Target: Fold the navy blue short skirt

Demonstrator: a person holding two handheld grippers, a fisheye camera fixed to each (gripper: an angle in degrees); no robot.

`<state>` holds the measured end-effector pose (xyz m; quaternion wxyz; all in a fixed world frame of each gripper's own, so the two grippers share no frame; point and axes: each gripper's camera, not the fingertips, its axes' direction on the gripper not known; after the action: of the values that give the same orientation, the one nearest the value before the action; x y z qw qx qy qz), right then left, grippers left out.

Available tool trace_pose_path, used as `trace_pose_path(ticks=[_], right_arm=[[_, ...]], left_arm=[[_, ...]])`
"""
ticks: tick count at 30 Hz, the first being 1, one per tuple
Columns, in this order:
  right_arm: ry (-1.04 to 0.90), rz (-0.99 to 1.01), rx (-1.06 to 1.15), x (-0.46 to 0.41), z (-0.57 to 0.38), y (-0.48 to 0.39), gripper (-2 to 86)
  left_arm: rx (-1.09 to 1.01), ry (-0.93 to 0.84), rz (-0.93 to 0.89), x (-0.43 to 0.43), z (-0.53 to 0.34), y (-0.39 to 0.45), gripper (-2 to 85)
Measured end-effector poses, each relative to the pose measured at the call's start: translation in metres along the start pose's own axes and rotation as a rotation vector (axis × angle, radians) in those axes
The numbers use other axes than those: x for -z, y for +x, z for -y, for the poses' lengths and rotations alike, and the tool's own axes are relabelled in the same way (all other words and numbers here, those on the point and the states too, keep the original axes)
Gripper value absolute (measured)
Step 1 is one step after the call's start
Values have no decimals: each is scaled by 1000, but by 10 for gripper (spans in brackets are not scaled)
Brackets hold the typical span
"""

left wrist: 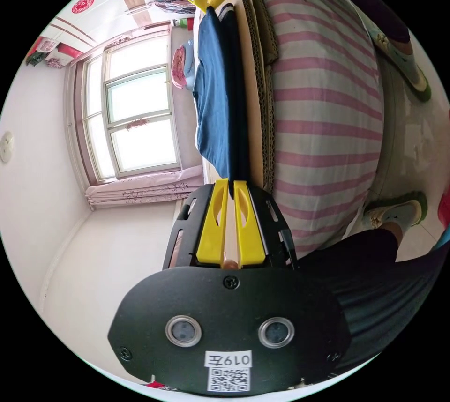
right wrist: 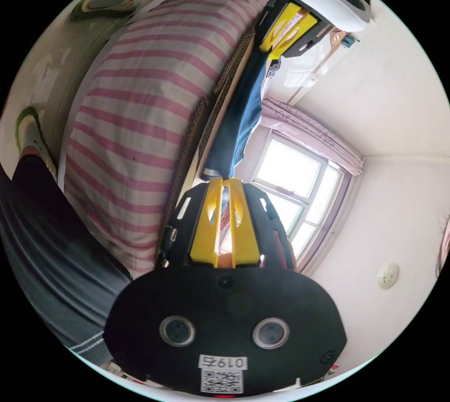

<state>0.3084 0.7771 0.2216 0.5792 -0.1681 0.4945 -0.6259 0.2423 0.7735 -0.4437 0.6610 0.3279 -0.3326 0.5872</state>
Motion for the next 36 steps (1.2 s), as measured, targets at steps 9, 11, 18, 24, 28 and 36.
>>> trace_pose_path(ticks=[9,11,18,24,28,36], right_arm=[[10,106,-1,-29,18,31,-5],[1,77,-3,-39,26,32,-5],[-11,46,-54,-71,35,65,-2],[-11,23,-88,-110,22,97,10],[-6,26,-122,-141,-4,125,6],[-111,80,-393,-242,-113,226,-9]], left_arm=[[-89,6,-24,-25,-3,25,9],[-118,13,-4,-32,-5,35,9],[-9,9,-35,-66,-19,49,18],[31,8,-13,-104,-41,71,43],[49,31,-18,-130,-62,83,57],[301,88,-143,-207,-148,86,21]])
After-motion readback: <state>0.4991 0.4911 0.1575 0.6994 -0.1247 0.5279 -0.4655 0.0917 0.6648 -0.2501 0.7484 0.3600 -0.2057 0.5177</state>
